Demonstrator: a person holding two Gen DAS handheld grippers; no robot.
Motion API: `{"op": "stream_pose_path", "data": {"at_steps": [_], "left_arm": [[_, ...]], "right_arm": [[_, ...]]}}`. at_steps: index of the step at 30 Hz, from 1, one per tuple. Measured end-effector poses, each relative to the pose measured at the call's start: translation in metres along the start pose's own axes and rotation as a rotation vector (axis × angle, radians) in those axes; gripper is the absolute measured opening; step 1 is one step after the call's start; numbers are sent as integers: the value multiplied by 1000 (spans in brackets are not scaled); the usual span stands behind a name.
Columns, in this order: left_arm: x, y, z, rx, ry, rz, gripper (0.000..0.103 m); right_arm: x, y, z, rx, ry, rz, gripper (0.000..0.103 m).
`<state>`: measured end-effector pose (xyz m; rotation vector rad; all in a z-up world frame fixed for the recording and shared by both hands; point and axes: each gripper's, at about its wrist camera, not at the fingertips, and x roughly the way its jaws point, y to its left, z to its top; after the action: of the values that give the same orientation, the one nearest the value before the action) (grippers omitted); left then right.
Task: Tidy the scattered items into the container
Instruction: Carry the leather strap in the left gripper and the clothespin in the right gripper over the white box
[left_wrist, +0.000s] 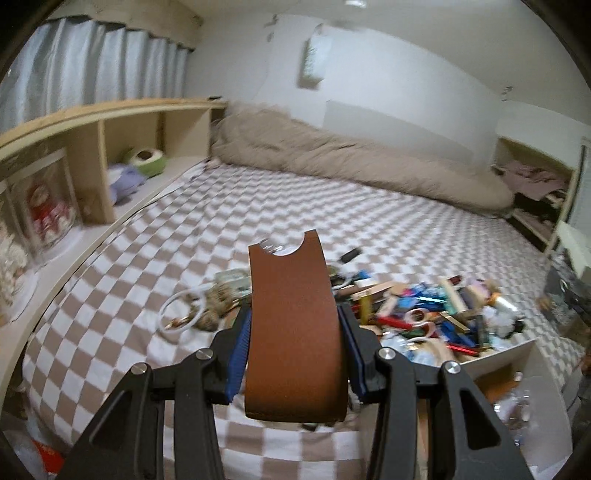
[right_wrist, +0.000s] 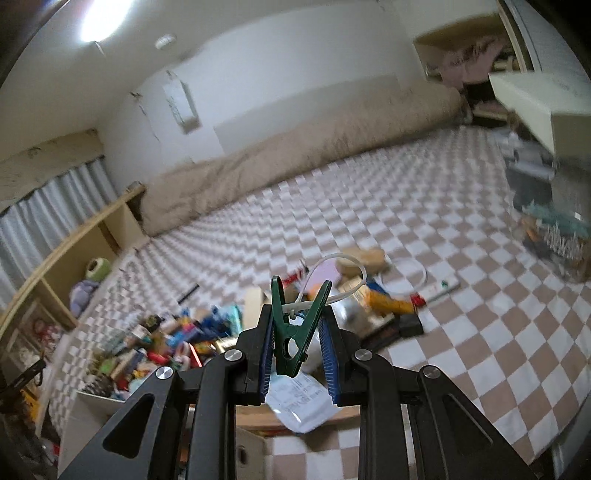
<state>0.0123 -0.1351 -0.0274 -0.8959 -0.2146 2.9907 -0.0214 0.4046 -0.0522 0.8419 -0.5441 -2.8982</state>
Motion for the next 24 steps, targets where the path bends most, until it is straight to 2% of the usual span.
{"op": "stream_pose_path", "data": {"at_steps": [6,12,15,19,24], "left_arm": [[-21,-33,2,58,-39,-88,45],[-29,-63,-11,102,-10,-179,45],[-31,-77,-17,131,9,-218,45],[-33,-92,-28,159,36,-254,45],[-32,-102,-41,171,74,-276,45]], "right_arm": [[-25,27,4,-42,-46,89,24],[-28,53,-4,-31,23,240,24],[-28,72,-13,-55,88,311,24],[-22,101,-36,-113,229,418,24],[-15,131,-76,-238,435,468,24]]}}
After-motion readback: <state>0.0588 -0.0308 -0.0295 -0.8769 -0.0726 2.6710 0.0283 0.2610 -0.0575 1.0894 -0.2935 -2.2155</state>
